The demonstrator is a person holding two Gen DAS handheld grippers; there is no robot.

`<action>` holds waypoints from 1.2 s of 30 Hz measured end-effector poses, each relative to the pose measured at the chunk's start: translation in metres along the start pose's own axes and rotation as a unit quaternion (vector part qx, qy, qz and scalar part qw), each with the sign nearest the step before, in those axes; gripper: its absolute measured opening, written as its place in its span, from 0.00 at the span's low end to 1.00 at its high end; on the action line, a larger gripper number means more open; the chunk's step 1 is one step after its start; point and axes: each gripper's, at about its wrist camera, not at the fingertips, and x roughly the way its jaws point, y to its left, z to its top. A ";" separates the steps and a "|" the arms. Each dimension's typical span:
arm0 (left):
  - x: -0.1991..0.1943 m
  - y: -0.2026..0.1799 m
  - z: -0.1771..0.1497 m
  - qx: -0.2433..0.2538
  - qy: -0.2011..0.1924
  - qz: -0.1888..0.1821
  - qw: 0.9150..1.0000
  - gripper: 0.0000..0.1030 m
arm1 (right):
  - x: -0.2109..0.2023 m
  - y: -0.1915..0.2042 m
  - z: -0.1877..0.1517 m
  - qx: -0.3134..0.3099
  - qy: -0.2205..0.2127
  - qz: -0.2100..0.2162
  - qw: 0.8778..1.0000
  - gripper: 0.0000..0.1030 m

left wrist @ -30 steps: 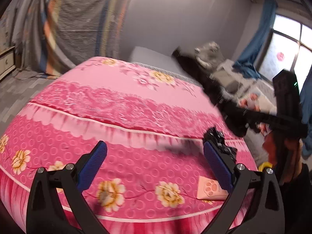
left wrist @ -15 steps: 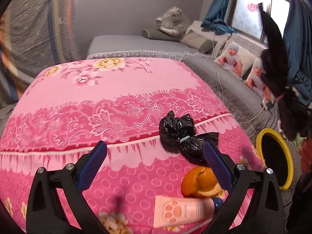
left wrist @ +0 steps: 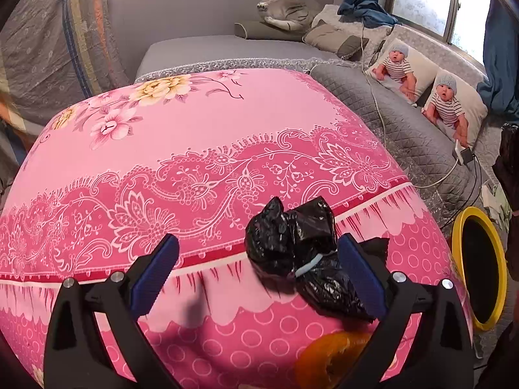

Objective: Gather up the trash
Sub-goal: 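Grasp the other black plastic bag with the left gripper while the right holds its bag, then carry both black bags over the yellow bin and open both grippers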

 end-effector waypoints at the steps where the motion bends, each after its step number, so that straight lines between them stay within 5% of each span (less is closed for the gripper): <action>1: 0.002 -0.001 0.001 0.002 0.001 0.001 1.000 0.86 | -0.001 -0.002 -0.001 0.003 0.000 0.000 1.000 0.25; 4: 0.012 -0.005 0.002 0.005 0.015 0.007 1.000 0.68 | -0.002 -0.009 -0.002 0.012 -0.001 -0.003 1.000 0.25; 6: 0.016 -0.006 0.001 0.008 0.023 0.018 1.000 0.43 | -0.004 -0.010 -0.005 0.016 -0.002 -0.004 1.000 0.25; 11: 0.002 -0.007 -0.001 0.009 0.009 0.016 1.000 0.19 | -0.013 -0.009 -0.006 0.017 -0.009 -0.005 1.000 0.25; 25: -0.085 -0.024 -0.006 0.023 -0.078 -0.015 0.997 0.16 | -0.032 0.008 -0.005 0.004 -0.027 -0.023 0.999 0.25; 36: -0.144 -0.092 -0.005 0.069 -0.146 -0.046 0.986 0.16 | -0.072 -0.003 -0.013 0.023 -0.068 -0.049 0.996 0.25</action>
